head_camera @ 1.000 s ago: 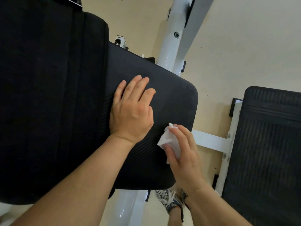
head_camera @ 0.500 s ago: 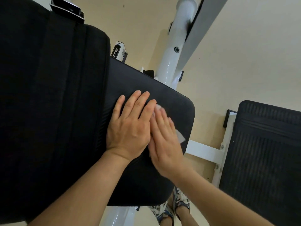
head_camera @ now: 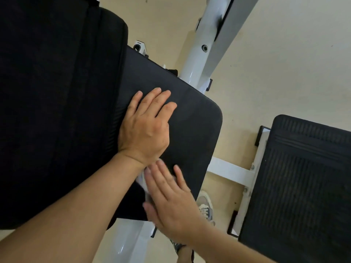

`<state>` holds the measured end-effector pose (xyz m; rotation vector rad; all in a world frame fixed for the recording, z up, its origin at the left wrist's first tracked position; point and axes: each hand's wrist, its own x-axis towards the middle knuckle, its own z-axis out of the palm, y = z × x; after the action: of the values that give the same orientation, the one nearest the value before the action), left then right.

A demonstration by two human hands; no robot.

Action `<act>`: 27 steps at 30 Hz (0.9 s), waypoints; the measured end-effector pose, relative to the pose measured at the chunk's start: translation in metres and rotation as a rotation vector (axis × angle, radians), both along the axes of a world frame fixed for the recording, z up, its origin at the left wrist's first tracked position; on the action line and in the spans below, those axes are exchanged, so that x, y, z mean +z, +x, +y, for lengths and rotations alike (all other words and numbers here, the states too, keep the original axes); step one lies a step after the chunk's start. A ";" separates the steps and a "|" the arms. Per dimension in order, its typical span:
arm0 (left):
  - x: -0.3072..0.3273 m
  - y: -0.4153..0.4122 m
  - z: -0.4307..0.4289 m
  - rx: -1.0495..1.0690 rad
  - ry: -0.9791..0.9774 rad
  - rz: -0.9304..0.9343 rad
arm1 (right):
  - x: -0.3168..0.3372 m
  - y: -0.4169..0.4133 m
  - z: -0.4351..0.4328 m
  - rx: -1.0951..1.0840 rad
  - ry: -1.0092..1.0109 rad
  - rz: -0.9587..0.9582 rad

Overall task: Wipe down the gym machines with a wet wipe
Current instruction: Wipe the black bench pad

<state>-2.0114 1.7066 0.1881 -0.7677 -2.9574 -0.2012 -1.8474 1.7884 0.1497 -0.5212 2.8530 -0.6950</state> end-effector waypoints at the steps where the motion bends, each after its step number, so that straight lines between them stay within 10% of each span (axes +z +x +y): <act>1: 0.003 0.000 0.000 0.008 0.018 -0.031 | -0.002 0.008 0.001 0.134 0.044 0.047; 3: 0.014 0.003 0.001 0.053 0.118 -0.117 | -0.009 -0.012 0.024 0.165 0.108 0.093; 8: 0.072 0.057 -0.003 0.001 0.305 -0.073 | -0.009 -0.135 0.063 -0.631 0.008 -0.148; 15: 0.079 0.059 -0.102 0.155 -0.271 0.061 | 0.015 -0.024 -0.035 0.259 0.105 0.153; 21: 0.057 0.049 -0.111 0.135 -0.393 0.025 | 0.014 -0.153 0.024 -0.586 -0.015 -0.140; 27: 0.057 0.049 -0.113 0.112 -0.249 0.079 | 0.020 -0.035 -0.038 0.131 0.116 0.123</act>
<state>-1.9623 1.5940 0.2450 -0.6146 -2.9718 0.2031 -1.8827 1.7505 0.1700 -0.7490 2.9163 -0.4874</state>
